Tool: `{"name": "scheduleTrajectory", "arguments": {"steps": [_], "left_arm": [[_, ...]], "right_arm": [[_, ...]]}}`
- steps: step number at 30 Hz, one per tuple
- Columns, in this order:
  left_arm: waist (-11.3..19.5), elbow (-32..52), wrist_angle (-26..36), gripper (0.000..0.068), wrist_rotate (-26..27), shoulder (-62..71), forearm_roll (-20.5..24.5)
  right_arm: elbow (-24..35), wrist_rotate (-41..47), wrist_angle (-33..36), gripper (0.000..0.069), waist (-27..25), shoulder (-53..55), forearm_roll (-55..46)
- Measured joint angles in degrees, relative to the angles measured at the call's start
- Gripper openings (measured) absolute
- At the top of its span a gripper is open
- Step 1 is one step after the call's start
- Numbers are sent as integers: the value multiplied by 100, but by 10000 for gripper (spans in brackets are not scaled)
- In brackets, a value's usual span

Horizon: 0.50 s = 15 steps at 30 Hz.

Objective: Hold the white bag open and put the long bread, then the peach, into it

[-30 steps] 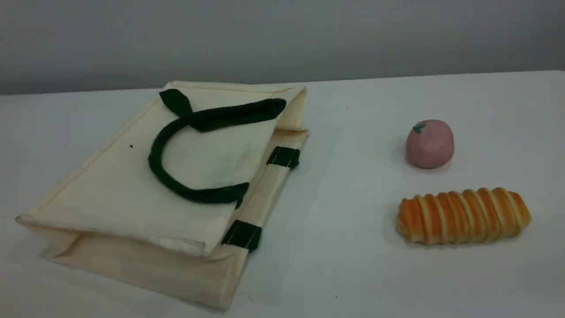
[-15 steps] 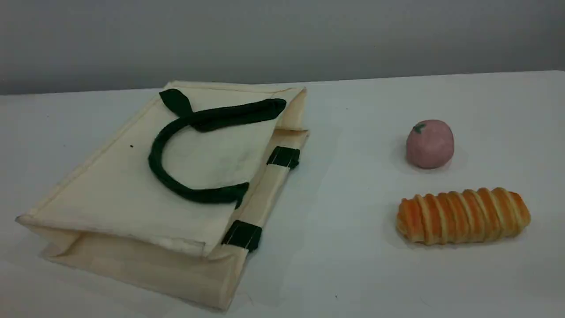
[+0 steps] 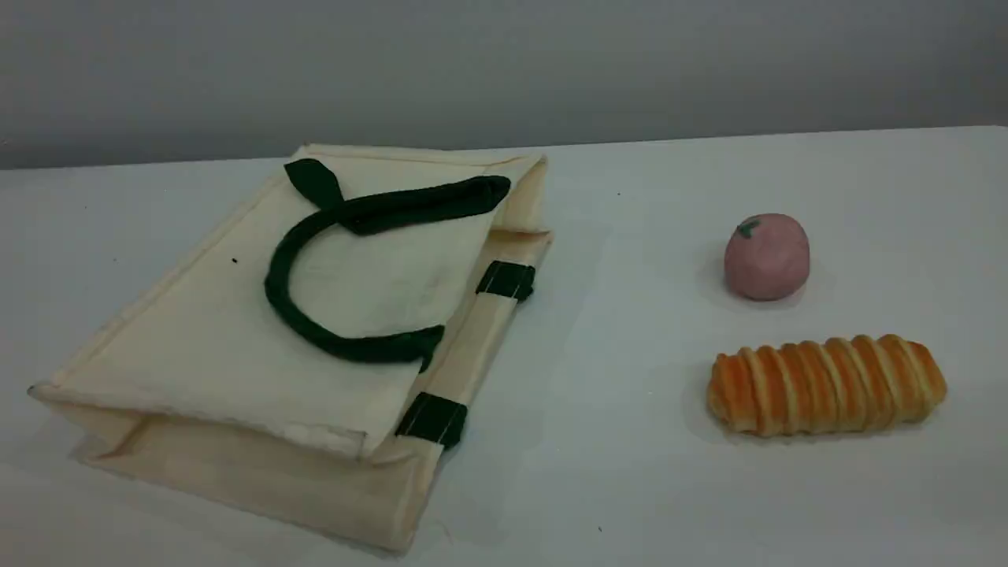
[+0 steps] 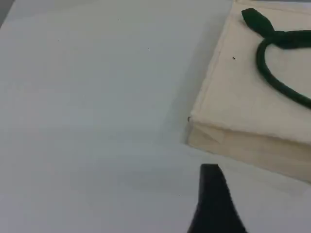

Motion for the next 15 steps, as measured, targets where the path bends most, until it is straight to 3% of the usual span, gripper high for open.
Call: {"name": "scheduleTrajectory", "arguments": {"steps": [8, 15], "left_arm": [[0, -62, -13, 414, -27, 40, 12], [0, -699, -103, 414, -128, 825, 184]], "right_arm": [[-128, 130, -128, 568, 98, 28, 26], [-816, 216, -489, 566, 244, 944, 2]]}}
